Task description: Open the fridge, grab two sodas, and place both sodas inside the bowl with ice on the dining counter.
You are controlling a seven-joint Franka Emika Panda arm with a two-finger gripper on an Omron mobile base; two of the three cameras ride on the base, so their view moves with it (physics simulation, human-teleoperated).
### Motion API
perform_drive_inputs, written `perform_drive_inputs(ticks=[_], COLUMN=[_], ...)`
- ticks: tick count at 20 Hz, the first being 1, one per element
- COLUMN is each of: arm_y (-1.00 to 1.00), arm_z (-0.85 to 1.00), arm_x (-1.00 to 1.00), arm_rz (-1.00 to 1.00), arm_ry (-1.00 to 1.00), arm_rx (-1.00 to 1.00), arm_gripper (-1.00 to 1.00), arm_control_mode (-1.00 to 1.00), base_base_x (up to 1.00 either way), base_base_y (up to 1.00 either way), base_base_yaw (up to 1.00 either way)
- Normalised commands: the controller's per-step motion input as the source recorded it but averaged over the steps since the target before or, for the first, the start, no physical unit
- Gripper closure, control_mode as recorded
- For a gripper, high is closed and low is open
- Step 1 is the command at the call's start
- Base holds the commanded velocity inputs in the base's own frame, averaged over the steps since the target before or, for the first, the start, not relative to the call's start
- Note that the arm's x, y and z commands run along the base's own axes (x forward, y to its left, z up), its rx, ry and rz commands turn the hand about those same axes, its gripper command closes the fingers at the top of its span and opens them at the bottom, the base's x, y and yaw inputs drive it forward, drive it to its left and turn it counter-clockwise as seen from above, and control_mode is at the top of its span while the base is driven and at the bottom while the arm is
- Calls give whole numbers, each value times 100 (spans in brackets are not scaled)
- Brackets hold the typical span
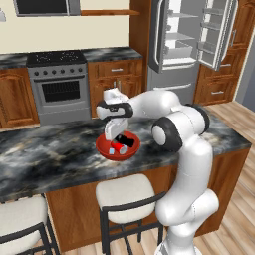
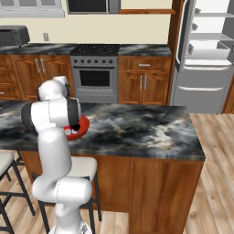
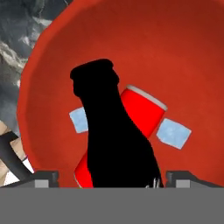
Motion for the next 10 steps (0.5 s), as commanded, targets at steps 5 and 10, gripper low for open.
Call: perform_drive_inputs(ticks=[5, 10], arm_y=[0, 0], arm_z=[32, 40], arm_x=[-29, -36], arm_rz=[0, 0], arm_ry=[-9, -15], arm_rx=[0, 0], arm_gripper=[-100, -100], arm_control_mode=[-100, -100], base_base_x=[0, 0], base_base_y=[0, 0], base_base_yaw=[0, 0])
